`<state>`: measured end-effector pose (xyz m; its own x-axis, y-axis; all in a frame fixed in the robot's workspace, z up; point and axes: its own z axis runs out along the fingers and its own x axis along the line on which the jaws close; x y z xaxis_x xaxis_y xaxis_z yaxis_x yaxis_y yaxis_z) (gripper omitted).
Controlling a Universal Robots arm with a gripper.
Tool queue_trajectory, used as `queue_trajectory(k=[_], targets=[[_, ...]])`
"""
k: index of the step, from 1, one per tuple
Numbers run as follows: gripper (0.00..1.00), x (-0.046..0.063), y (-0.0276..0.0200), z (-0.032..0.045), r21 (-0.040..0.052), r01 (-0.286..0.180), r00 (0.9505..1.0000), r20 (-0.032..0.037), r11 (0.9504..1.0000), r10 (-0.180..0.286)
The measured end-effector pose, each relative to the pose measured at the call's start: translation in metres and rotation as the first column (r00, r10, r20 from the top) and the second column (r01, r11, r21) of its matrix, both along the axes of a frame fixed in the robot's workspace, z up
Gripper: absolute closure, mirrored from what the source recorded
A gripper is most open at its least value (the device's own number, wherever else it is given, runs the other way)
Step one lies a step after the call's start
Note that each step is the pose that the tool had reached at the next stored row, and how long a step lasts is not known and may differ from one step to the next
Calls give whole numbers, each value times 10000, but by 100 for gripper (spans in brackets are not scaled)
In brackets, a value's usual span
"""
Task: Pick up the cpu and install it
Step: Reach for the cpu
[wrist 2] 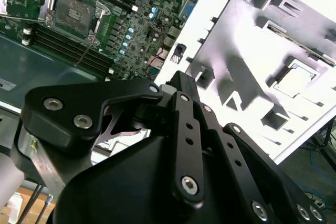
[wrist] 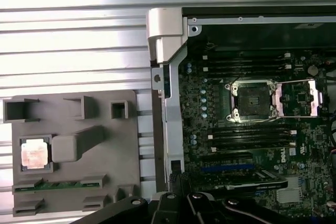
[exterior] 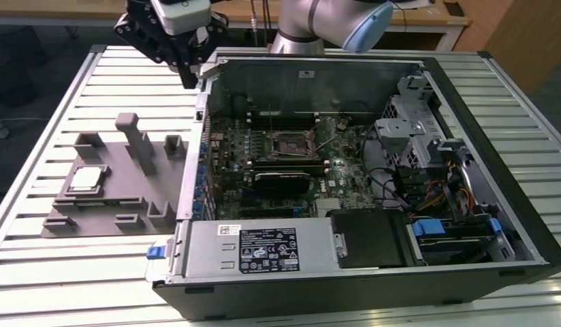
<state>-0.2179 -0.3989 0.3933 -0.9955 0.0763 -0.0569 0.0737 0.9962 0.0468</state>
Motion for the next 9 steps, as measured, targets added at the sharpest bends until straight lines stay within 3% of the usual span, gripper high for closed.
queue_trajectory(k=[9], targets=[[89, -106, 0, 0, 0, -1, 10000, 34, 10000, 1]])
